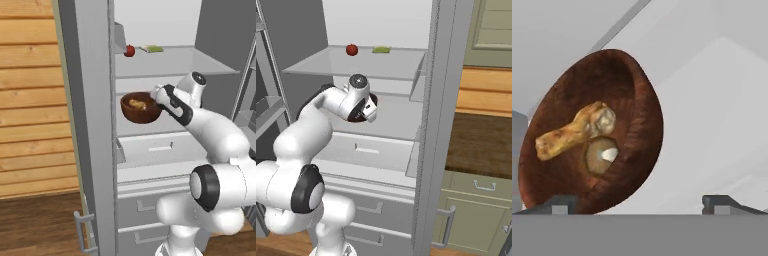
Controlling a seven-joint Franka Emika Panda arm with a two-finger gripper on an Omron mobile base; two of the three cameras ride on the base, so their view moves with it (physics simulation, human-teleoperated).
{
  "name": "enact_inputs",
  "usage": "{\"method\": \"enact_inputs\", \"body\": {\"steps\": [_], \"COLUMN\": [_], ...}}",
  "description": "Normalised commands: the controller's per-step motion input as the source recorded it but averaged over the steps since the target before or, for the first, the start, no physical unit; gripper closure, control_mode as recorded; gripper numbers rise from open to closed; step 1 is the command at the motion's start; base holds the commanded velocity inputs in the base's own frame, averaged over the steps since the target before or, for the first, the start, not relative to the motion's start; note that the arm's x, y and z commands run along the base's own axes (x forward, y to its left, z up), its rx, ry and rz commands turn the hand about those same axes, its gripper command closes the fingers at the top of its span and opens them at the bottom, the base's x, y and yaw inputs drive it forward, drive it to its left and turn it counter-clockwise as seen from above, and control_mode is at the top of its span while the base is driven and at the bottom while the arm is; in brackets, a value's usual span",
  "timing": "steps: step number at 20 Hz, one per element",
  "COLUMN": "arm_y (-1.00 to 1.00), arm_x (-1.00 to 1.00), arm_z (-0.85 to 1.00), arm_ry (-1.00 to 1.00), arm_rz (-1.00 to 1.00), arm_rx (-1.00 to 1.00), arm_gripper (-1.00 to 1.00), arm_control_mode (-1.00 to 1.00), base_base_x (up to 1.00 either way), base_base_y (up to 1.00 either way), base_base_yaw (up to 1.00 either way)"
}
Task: Pick the chicken drumstick and mushroom from their plates and place them in the bowl. Then put the bowl in the fridge.
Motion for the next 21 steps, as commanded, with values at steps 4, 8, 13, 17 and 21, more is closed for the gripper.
{"method": "enact_inputs", "body": {"steps": [4, 8, 13, 17, 21], "arm_y": [0.10, 0.51, 0.38, 0.05, 0.00], "arm_x": [-1.00, -1.00, -1.00, -1.00, -1.00], "arm_z": [0.39, 0.14, 0.00, 0.00, -0.01], "arm_ry": [0.00, 0.00, 0.00, -0.02, -0.14], "arm_rz": [0.07, 0.17, 0.19, 0.16, 0.12], "arm_rx": [-0.08, -0.27, -0.27, -0.15, -0.07], "arm_gripper": [-1.00, -1.00, -1.00, -1.00, -1.00], "arm_control_mode": [-1.00, -1.00, -1.00, -1.00, -1.00], "base_base_x": [0.00, 0.00, 0.00, 0.00, 0.00], "base_base_y": [0.00, 0.00, 0.00, 0.00, 0.00], "base_base_yaw": [0.00, 0.00, 0.00, 0.00, 0.00]}}
